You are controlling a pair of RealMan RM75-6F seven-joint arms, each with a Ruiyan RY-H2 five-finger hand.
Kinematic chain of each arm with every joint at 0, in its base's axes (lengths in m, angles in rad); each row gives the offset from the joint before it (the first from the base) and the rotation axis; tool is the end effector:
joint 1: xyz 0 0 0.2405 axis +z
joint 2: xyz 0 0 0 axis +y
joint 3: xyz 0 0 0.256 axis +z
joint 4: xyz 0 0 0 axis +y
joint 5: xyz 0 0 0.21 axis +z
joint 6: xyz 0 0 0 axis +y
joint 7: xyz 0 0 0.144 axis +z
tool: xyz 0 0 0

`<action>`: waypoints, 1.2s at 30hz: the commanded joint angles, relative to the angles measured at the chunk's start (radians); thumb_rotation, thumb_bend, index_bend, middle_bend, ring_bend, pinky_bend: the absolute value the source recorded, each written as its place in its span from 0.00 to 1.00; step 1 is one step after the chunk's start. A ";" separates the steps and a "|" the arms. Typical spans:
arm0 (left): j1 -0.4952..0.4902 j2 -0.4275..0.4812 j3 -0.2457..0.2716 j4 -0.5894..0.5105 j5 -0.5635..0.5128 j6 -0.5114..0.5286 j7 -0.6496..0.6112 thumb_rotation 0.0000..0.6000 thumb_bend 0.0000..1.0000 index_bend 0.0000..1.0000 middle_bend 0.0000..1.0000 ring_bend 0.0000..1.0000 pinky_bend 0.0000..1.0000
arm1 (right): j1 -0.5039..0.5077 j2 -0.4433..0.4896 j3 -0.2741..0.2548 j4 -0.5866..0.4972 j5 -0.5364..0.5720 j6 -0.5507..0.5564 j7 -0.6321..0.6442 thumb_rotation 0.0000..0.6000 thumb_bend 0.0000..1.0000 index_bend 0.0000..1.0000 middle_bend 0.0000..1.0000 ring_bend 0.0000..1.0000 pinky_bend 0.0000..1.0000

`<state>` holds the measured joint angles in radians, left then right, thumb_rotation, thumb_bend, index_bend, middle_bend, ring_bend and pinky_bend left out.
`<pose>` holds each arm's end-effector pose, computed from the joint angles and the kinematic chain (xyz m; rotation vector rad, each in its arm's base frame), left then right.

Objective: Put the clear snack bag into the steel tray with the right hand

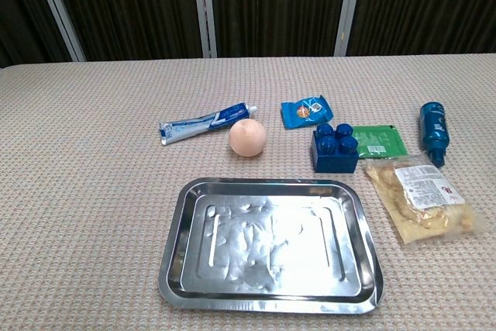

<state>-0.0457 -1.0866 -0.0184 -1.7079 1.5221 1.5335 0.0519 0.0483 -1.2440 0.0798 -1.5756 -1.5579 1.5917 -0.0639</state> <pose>-0.2981 0.1614 0.1619 -1.3711 -0.9153 -0.9075 -0.2977 -0.1746 0.1384 1.3194 -0.8235 1.0072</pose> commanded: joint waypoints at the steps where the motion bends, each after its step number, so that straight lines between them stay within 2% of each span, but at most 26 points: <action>1: -0.003 0.003 0.004 -0.004 -0.002 -0.012 0.006 1.00 0.18 0.12 0.00 0.00 0.00 | 0.001 0.006 -0.005 -0.004 0.006 -0.013 -0.007 1.00 0.00 0.00 0.00 0.00 0.03; 17: -0.016 0.002 0.002 -0.023 -0.011 -0.039 0.035 1.00 0.18 0.12 0.00 0.00 0.00 | 0.007 0.033 -0.016 -0.032 0.043 -0.073 -0.023 1.00 0.00 0.00 0.00 0.00 0.03; 27: -0.024 0.003 -0.002 -0.026 -0.015 -0.051 0.044 1.00 0.18 0.12 0.00 0.00 0.00 | 0.025 0.047 -0.030 -0.041 0.007 -0.095 -0.016 1.00 0.00 0.00 0.00 0.00 0.03; 32: -0.033 0.013 0.001 -0.033 -0.003 -0.062 0.029 1.00 0.18 0.12 0.00 0.00 0.00 | 0.068 0.067 -0.047 -0.073 -0.052 -0.146 0.000 1.00 0.00 0.00 0.00 0.00 0.03; 36: -0.040 0.020 -0.002 -0.033 -0.003 -0.069 0.029 1.00 0.18 0.13 0.00 0.00 0.00 | 0.117 0.095 -0.055 -0.116 -0.065 -0.234 -0.010 1.00 0.00 0.00 0.00 0.00 0.03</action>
<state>-0.0849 -1.0674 -0.0205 -1.7412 1.5194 1.4650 0.0806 0.1361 -1.1676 0.0317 -1.6651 -1.6124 1.4022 -0.0683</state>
